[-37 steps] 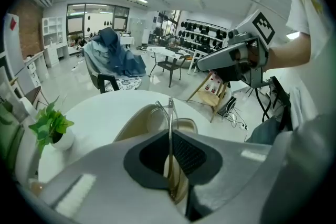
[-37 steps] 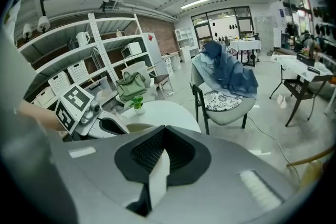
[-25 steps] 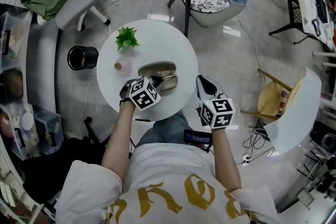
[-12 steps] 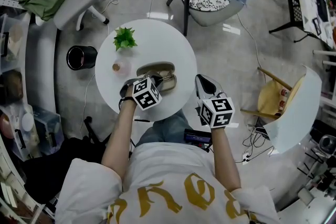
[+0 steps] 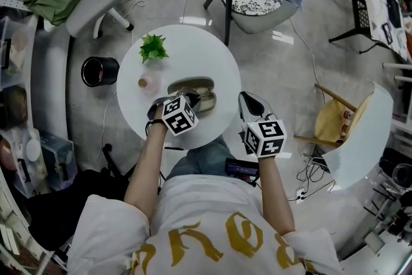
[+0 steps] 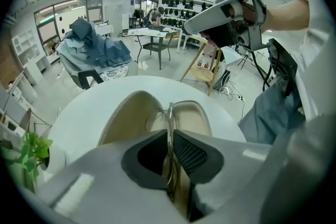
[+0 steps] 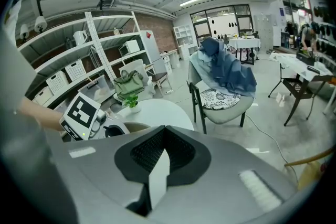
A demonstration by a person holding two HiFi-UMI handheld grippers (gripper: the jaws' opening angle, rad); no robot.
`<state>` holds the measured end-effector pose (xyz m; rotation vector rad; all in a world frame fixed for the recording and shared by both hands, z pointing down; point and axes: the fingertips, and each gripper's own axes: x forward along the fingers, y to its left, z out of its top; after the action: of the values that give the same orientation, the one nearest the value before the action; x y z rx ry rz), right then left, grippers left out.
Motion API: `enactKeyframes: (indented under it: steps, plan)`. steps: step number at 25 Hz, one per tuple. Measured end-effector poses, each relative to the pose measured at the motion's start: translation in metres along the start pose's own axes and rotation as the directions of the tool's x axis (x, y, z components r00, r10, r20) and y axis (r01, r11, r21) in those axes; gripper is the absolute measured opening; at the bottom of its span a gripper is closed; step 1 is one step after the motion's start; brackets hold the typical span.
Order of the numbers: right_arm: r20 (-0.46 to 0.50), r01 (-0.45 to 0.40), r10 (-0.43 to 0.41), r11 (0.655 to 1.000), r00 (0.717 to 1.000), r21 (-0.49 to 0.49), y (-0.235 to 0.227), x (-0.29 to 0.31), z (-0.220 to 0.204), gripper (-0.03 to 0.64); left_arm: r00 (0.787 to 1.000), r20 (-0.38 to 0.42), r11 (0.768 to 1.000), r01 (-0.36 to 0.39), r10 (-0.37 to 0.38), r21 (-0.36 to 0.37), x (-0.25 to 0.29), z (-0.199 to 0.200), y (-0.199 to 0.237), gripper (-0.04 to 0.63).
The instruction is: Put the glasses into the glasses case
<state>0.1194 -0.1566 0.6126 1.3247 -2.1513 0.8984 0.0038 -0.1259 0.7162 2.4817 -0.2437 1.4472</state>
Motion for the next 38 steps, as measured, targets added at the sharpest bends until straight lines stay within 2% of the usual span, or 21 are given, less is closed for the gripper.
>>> enactKeyframes:
  steps: [3, 13, 17, 21, 25, 27, 32, 37, 38]
  plan:
    - [-0.001, 0.000, 0.000, 1.000, 1.000, -0.005, 0.001, -0.002, 0.001, 0.025, 1.000, 0.007, 1.000, -0.007, 0.007, -0.004, -0.002, 0.001, 0.001, 0.055]
    - [0.030, 0.003, -0.002, 1.000, 1.000, -0.024, 0.003, -0.007, 0.012, 0.025, 0.999, 0.034, 1.000, -0.026, 0.026, -0.009, -0.016, 0.005, 0.002, 0.057]
    - [0.044, -0.005, 0.007, 0.999, 0.999, -0.046, 0.010, -0.011, 0.019, 0.025, 0.995, 0.071, 0.997, -0.074, 0.075, -0.020, -0.030, 0.011, 0.007, 0.057]
    - [0.066, -0.004, 0.008, 0.998, 0.998, -0.060, 0.019, -0.018, 0.027, 0.025, 0.981, 0.125, 0.987, -0.145, 0.152, -0.062, -0.049, 0.015, 0.013, 0.057]
    - [0.081, -0.002, 0.008, 0.997, 0.997, -0.073, 0.028, -0.025, 0.029, 0.025, 0.960, 0.204, 0.972, -0.159, 0.193, -0.173, -0.070, 0.021, 0.016, 0.069]
    - [0.084, -0.002, 0.008, 0.997, 0.996, -0.077, 0.032, -0.029, 0.027, 0.025, 0.943, 0.249, 0.966, -0.176, 0.220, -0.188, -0.081, 0.025, 0.015, 0.068]
    - [0.107, 0.000, 0.008, 0.997, 0.994, -0.081, 0.046, -0.038, 0.028, 0.025, 0.874, 0.368, 0.945, -0.262, 0.318, -0.196, -0.117, 0.041, 0.014, 0.089]
    - [0.148, -0.008, 0.022, 0.996, 0.989, -0.091, 0.067, -0.053, 0.031, 0.025, 0.819, 0.438, 0.924, -0.273, 0.370, -0.269, -0.147, 0.049, 0.007, 0.081]
    - [0.157, -0.008, 0.022, 0.996, 0.987, -0.093, 0.071, -0.057, 0.032, 0.025, 0.810, 0.443, 0.918, -0.279, 0.383, -0.283, -0.153, 0.049, 0.005, 0.062]
